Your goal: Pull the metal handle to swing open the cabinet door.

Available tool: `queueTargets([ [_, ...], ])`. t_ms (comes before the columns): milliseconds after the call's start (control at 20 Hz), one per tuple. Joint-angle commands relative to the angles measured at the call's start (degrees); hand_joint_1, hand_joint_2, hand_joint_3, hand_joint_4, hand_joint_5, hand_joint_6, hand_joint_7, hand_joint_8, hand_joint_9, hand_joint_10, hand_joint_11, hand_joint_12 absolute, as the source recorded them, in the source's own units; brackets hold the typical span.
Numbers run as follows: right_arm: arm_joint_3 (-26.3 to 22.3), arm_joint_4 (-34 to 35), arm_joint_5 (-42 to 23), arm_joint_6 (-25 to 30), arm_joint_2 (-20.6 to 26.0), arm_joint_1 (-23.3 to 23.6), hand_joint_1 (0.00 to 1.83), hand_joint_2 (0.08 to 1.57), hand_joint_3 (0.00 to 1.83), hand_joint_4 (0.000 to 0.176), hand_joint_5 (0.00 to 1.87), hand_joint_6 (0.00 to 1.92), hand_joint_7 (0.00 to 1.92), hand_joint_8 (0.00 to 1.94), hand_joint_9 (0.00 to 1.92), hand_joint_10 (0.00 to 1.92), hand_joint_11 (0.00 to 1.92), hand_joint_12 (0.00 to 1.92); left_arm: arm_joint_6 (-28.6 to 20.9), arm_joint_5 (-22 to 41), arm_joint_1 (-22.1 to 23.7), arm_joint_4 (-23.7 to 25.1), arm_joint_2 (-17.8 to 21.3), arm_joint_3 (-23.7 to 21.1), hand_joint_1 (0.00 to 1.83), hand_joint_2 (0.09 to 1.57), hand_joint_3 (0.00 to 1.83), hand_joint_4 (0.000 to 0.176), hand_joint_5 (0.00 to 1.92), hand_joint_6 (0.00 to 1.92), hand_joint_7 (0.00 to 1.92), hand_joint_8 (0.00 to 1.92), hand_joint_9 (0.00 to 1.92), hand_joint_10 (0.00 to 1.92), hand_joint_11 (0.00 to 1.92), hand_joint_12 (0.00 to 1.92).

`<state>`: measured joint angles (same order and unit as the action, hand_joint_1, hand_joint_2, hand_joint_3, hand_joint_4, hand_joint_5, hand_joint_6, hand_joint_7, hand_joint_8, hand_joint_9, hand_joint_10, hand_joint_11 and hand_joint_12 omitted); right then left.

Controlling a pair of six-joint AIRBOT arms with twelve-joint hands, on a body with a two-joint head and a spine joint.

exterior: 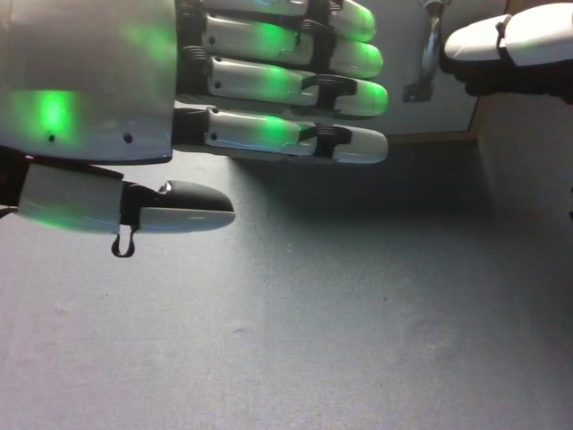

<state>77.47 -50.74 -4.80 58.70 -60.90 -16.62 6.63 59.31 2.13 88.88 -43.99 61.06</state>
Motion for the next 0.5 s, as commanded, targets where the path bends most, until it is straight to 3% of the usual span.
queueTargets([
  [0, 0.75, 2.08, -3.91, 0.76, 0.25, 1.63, 0.00, 1.49, 0.00, 0.000, 0.11, 0.00, 0.11, 0.00, 0.08, 0.00, 0.00, 0.27, 0.40, 1.13, 0.56, -5.76, 0.28, -0.04, 0.00, 1.56, 0.16, 0.000, 0.17, 0.00, 0.19, 0.00, 0.17, 0.00, 0.00, 0.44],
  [450, 0.21, 1.01, -4.63, 0.76, 0.42, 1.63, 0.00, 1.48, 0.00, 0.000, 0.13, 0.00, 0.12, 0.00, 0.09, 0.00, 0.00, 0.31, 0.40, 1.13, 0.56, -5.76, 0.28, -0.04, 0.00, 1.57, 0.16, 0.000, 0.17, 0.00, 0.19, 0.00, 0.16, 0.00, 0.00, 0.39],
])
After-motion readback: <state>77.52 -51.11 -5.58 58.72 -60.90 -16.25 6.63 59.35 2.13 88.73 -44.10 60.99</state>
